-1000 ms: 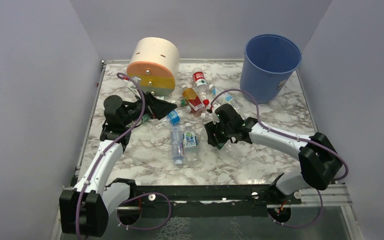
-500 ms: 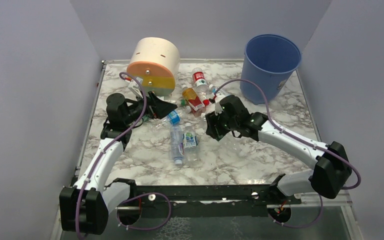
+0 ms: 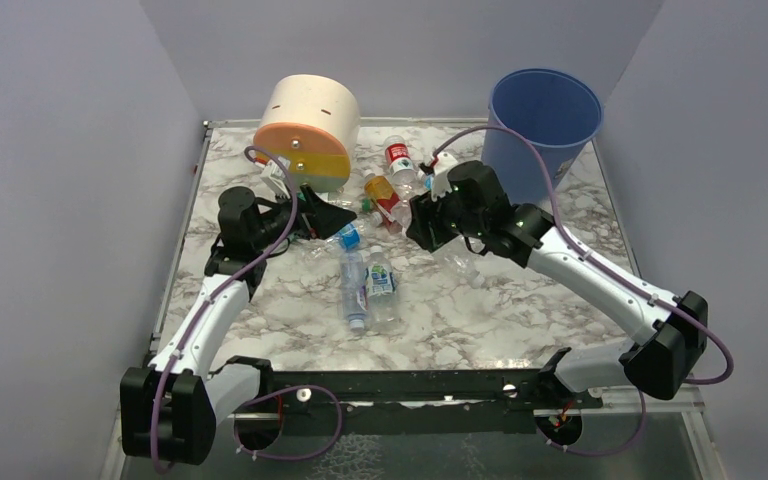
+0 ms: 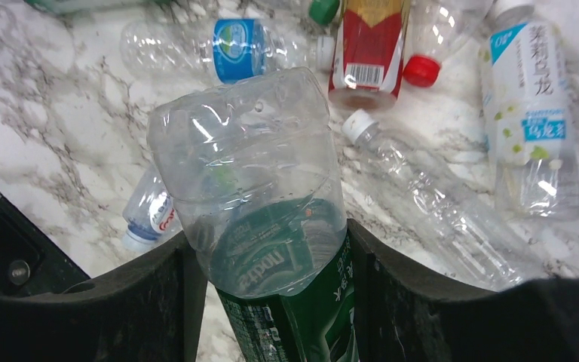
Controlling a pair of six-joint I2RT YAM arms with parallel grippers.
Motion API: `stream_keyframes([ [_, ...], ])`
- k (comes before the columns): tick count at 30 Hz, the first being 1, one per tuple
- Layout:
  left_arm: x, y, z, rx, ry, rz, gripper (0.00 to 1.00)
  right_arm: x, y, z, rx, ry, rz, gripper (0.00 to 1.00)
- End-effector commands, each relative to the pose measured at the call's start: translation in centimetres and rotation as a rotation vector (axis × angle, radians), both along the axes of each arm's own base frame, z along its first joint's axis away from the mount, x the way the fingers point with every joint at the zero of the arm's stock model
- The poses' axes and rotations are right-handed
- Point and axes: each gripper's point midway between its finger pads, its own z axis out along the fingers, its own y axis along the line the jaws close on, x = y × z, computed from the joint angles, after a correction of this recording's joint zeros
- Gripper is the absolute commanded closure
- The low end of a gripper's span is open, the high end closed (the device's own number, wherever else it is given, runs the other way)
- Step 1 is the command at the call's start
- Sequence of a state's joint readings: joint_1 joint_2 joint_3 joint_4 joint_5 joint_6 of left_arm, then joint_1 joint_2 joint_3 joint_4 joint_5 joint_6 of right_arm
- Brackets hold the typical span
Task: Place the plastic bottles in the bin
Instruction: Pick up the plastic bottle at the center of the board, then place the plastic bottle in the trash bin.
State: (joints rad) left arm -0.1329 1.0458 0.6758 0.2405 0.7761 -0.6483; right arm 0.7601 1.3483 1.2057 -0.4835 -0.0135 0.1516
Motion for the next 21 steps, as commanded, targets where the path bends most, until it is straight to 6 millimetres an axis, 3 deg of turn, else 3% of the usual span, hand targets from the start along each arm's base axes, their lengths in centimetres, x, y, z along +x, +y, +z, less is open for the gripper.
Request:
stream_keyframes([
  [1,0.2,0.0,-0.4,0.013,-0.008,0.010,0.01,1.0,-0.1,3.1,-0.002,-0.074,-0.011,0.52],
  [11,0.1,-0.3,-0.4,0.007,0.002,0.008,0.01,3.7,0.3,7.9,0.000,-0.194,-0.048,0.52],
  [21,-0.3,-0.2,0.2,0.005,-0.008,0.016,0.01,8.6,-0.8,13.1,0.047,-0.332,-0.154,0.52],
])
